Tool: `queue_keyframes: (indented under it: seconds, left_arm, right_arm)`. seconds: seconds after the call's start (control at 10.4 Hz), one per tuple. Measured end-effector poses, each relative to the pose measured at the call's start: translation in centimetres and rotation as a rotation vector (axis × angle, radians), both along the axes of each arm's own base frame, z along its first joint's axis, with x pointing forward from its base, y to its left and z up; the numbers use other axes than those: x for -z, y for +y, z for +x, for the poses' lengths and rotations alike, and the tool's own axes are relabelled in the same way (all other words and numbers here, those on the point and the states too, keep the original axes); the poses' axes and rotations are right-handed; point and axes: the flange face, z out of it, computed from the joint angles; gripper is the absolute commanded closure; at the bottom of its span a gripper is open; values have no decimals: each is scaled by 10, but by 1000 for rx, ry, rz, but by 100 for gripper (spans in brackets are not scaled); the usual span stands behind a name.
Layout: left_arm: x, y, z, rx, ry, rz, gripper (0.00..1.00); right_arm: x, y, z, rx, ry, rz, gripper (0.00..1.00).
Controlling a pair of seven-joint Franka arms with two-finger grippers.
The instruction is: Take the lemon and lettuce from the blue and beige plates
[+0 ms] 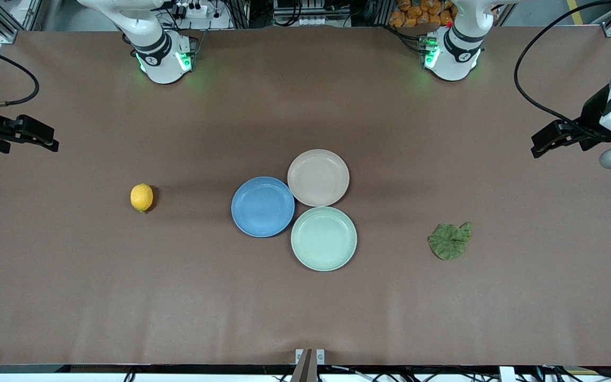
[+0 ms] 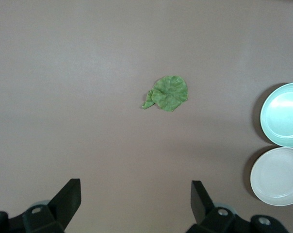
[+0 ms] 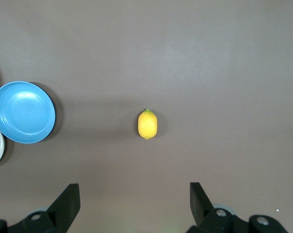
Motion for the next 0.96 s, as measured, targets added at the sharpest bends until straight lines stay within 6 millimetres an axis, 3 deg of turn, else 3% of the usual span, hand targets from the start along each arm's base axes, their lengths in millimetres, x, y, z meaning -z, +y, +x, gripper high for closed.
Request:
queue_keyframes:
  seconds: [0.96]
  left_arm:
    - [0, 1, 0, 61, 1, 1, 0]
  right_arm:
    - [0, 0, 1, 0, -4, 0, 0]
